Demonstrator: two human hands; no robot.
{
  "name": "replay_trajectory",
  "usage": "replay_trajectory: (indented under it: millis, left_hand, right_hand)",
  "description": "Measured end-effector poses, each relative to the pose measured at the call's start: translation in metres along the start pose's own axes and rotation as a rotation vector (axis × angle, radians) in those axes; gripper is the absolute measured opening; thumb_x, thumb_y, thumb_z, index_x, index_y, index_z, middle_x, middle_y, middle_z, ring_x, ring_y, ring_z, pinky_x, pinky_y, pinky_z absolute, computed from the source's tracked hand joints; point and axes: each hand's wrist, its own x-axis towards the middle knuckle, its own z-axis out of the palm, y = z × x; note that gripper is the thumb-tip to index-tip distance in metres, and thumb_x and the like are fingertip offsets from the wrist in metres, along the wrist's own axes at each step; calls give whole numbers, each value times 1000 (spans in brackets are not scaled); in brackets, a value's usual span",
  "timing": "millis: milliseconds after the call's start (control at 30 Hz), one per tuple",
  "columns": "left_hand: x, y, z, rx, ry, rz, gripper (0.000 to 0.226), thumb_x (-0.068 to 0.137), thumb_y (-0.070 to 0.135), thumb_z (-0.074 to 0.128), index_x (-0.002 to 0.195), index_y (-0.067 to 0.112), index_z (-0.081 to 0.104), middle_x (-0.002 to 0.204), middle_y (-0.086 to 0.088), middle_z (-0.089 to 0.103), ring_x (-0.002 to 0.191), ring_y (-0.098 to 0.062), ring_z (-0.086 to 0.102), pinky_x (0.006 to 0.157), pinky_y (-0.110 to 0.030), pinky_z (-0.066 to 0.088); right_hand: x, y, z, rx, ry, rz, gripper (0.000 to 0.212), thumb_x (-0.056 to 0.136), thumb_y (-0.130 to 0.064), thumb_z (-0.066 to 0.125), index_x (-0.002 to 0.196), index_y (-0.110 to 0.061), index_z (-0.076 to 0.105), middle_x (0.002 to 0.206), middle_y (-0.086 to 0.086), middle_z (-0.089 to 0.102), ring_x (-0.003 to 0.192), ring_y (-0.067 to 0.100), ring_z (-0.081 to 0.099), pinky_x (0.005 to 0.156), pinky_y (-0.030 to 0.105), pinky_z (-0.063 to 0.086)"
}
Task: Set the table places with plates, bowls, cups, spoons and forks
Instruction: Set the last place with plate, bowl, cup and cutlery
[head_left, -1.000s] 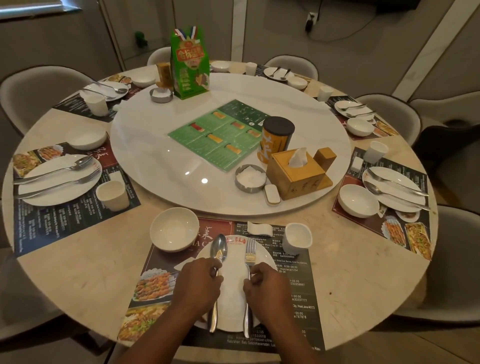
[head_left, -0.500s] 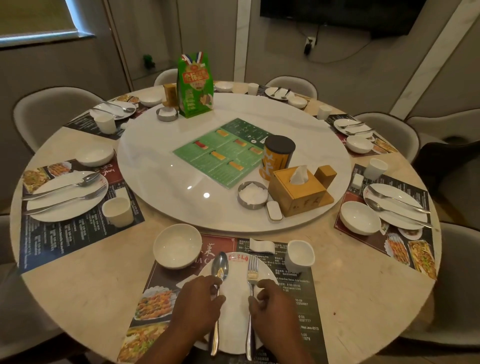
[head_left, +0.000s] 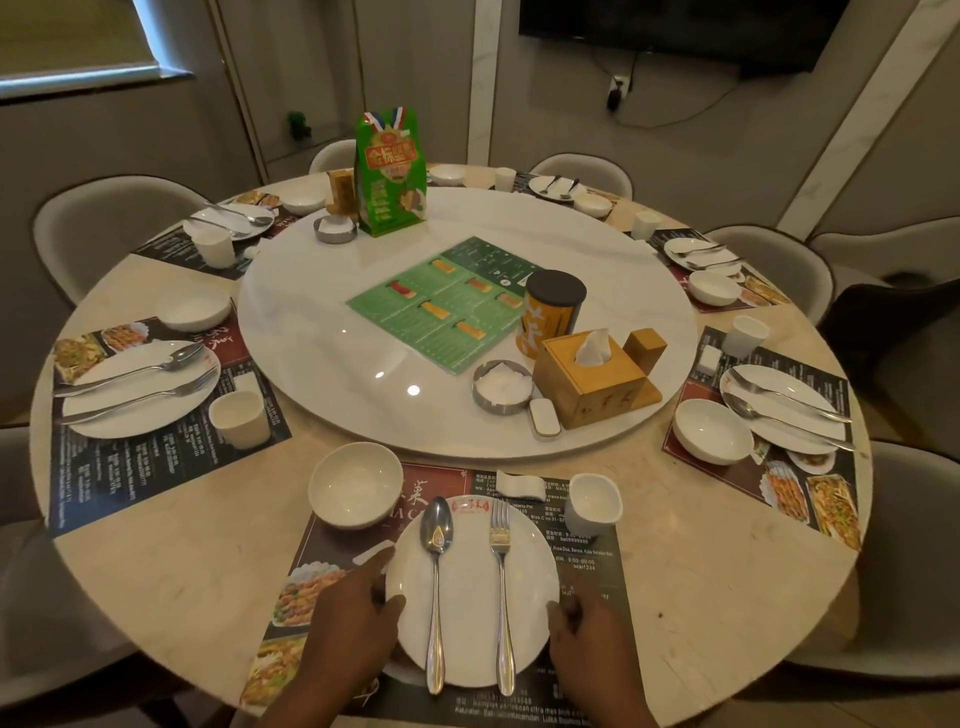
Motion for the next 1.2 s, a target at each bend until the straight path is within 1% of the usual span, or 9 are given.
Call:
replay_trajectory:
  millis: [67, 200, 267, 367, 500, 733, 967, 1100, 1200]
  left_hand:
    - [-2, 0, 2, -26, -11, -3, 54, 84, 23, 71, 136, 22, 56, 101, 6, 70, 86, -8, 61, 82, -26, 51]
    - [-11, 5, 14, -68, -59, 1, 94, 62, 58, 75, 143, 27, 40, 131, 3, 56, 117, -19, 54, 98, -39, 50]
    - [-16, 10, 19, -46, -71, 0, 109, 58, 58, 80, 148, 25, 29, 139, 0, 44, 127, -21, 44, 103, -38, 42]
    - [-17, 12, 22, -31, -64, 20, 115, 59, 53, 84, 151, 24, 22, 144, -4, 37, 131, -22, 40, 106, -37, 39]
    - [-15, 9, 19, -11, -68, 24, 114, 61, 48, 85, 151, 20, 21, 144, -5, 37, 131, -23, 39, 107, -36, 38]
    - [-14, 9, 17, -12, -92, 26, 112, 58, 48, 86, 149, 24, 26, 143, -2, 41, 130, -22, 41, 107, -40, 39]
    - [-15, 8, 12, -8, -120, 69, 114, 60, 46, 87, 152, 26, 22, 145, -3, 39, 132, -22, 38, 107, -39, 37]
    - [-17, 12, 11, 49, -160, 32, 94, 70, 49, 82, 148, 33, 31, 151, -4, 29, 138, -22, 33, 111, -36, 33]
    - [-18, 15, 10, 63, -175, 31, 83, 71, 49, 81, 142, 38, 41, 147, -4, 31, 136, -22, 35, 111, -36, 35]
  right_hand:
    - [3, 0, -4, -19, -12, 4, 27, 92, -16, 61, 101, -42, 57, 73, -8, 60, 69, 2, 57, 60, 11, 40]
    - [2, 1, -7, -8, -25, -16, 38, 91, -16, 61, 114, -46, 57, 72, -6, 63, 68, 1, 59, 55, 11, 38]
    - [1, 0, -7, 5, -27, -7, 40, 91, -16, 62, 115, -47, 54, 74, -7, 64, 70, 2, 59, 55, 10, 38]
    - [1, 1, -6, 27, -26, -4, 42, 91, -16, 62, 116, -49, 54, 73, -6, 66, 71, 3, 62, 59, 11, 38]
    - [1, 3, -4, 60, -32, 15, 42, 92, -18, 61, 113, -53, 52, 71, -3, 66, 70, 4, 63, 62, 15, 41]
    - [3, 10, -1, 74, -22, 22, 40, 91, -19, 61, 122, -43, 59, 69, -6, 66, 68, 3, 63, 65, 19, 47]
    - [1, 8, 0, 61, -7, 27, 40, 92, -23, 61, 128, -40, 57, 69, -9, 65, 70, 3, 62, 63, 19, 45]
    - [0, 7, 0, 61, -9, 41, 38, 94, -25, 60, 128, -39, 56, 73, -9, 65, 72, 3, 61, 62, 17, 42]
    - [-1, 6, -1, 64, -15, 52, 38, 94, -25, 59, 128, -41, 55, 75, -9, 65, 73, 3, 61, 62, 17, 42]
